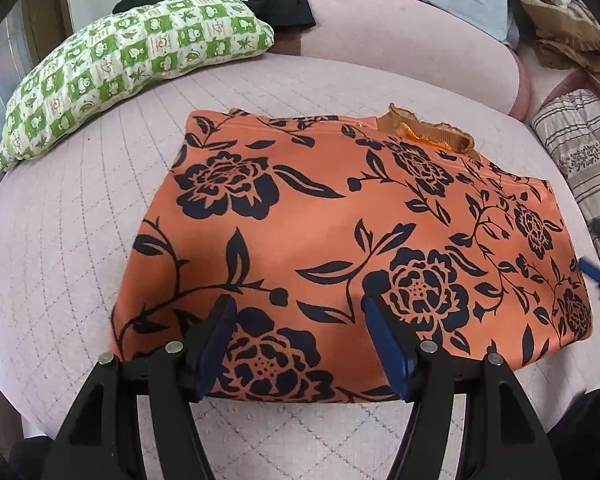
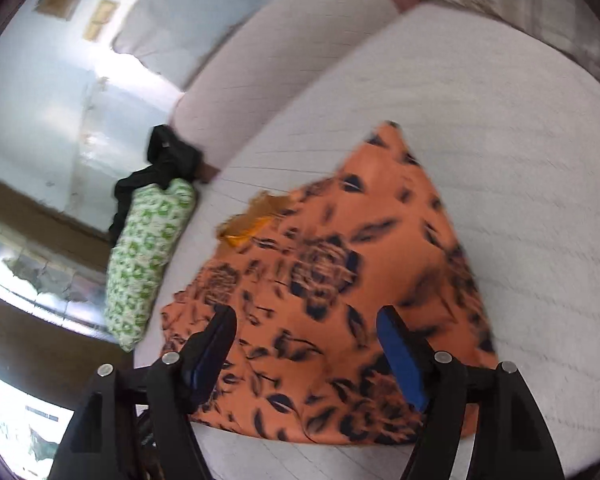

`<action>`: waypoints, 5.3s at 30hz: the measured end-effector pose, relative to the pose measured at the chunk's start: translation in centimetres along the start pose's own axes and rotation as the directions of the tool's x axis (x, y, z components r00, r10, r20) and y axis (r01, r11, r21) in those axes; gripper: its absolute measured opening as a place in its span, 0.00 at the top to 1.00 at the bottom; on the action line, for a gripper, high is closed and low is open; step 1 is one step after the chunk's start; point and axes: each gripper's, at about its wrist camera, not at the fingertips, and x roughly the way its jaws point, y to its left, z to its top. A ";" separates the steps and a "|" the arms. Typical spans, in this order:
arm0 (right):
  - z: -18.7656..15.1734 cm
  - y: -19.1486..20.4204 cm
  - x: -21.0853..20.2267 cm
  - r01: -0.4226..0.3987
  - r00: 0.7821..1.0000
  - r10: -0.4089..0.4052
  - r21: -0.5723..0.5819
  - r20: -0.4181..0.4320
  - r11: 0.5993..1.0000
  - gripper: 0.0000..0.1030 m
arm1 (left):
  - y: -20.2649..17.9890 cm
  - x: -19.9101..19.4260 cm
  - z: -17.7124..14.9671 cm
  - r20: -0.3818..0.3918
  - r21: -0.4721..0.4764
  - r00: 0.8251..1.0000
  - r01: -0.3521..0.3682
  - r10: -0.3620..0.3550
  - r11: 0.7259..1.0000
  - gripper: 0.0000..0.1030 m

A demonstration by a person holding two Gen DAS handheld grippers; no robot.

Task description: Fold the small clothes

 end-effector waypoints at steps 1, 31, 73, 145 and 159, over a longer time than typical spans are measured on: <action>0.3 -1.0 1.4 0.037 0.998 -0.036 0.018 -0.041 0.999 0.21 | 0.0 0.1 0.0 -0.001 0.001 1.000 -0.002 0.002 1.000 0.34; -8.3 -7.7 -2.9 -0.045 0.999 0.035 0.389 0.033 0.920 0.19 | -3.1 -1.6 0.2 0.038 0.078 0.999 0.012 -0.015 0.997 0.34; 9.0 -4.2 8.7 0.242 0.955 -0.266 -0.173 -0.133 0.955 0.81 | -3.8 2.0 -0.1 0.018 0.130 1.000 -0.015 0.013 0.991 0.21; -4.0 3.1 6.5 -0.002 0.976 -0.063 -0.302 -0.207 0.953 0.30 | 9.8 3.0 14.6 0.140 0.015 0.937 0.321 -0.320 0.947 0.95; -3.8 6.8 5.2 0.035 0.983 -0.098 -0.367 -0.155 0.930 0.29 | 11.9 4.4 12.6 0.037 -0.061 0.989 0.145 -0.143 0.988 0.62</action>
